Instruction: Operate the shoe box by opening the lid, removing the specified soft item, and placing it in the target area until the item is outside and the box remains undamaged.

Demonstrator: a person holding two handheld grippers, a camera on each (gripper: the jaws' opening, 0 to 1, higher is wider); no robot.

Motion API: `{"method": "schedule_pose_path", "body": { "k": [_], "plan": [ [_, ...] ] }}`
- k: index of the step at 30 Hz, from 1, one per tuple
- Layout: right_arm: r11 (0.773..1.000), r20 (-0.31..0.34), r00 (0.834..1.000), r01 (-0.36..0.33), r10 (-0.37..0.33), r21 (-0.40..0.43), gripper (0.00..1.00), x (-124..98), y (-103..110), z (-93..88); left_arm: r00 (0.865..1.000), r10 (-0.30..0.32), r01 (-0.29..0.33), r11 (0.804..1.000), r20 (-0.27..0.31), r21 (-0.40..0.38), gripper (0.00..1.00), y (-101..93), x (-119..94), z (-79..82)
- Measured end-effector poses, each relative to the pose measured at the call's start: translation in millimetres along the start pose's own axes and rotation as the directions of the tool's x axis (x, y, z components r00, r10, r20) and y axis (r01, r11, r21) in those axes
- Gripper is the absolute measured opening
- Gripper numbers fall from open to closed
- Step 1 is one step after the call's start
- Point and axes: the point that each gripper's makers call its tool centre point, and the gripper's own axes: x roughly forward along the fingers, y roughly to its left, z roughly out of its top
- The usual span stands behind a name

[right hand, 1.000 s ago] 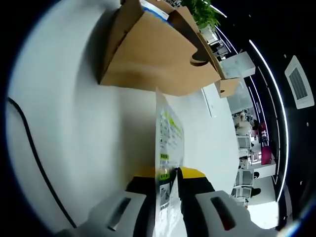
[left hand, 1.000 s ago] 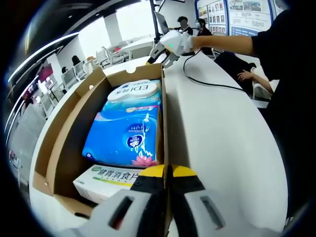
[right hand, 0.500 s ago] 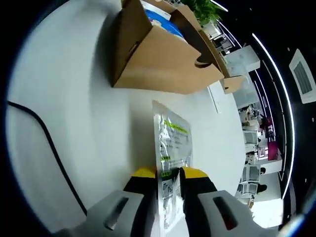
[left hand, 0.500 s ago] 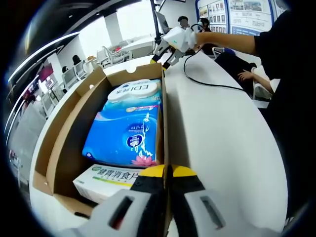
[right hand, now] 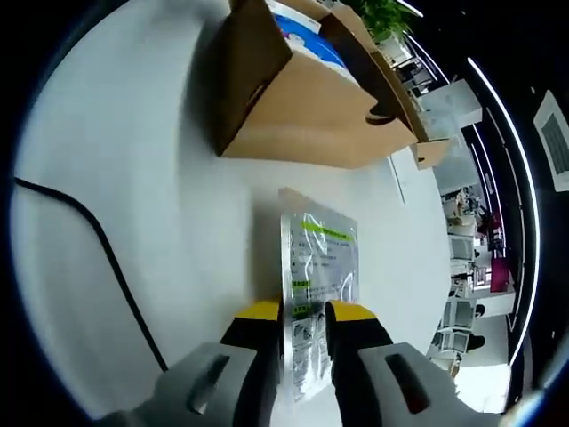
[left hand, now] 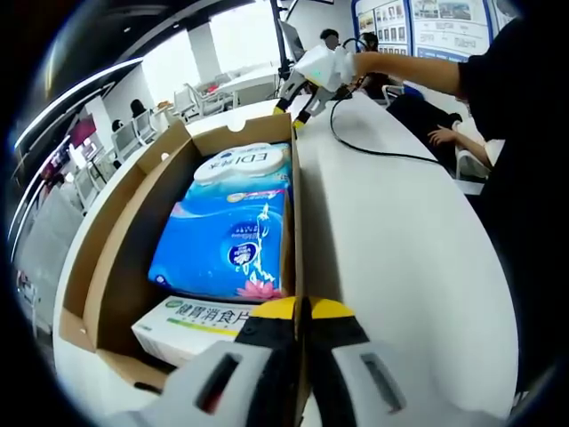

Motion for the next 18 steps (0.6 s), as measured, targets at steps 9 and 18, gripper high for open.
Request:
{"method": "schedule_pose_path", "body": {
  "k": [9,18],
  "plan": [
    [1.0,-0.008,1.0,-0.016,0.016,0.001,0.18,-9.2,4.4,-0.7,1.0,0.0,0.0,1.0,0.0,-0.001,0.02,-0.1,-0.1,0.2],
    [0.985,0.072,0.997,-0.002,-0.01,0.17,0.21,-14.9,-2.1,12.1,1.0,0.001,-0.001,1.0,0.0,-0.003,0.02,-0.6,-0.3,0.5]
  ]
}}
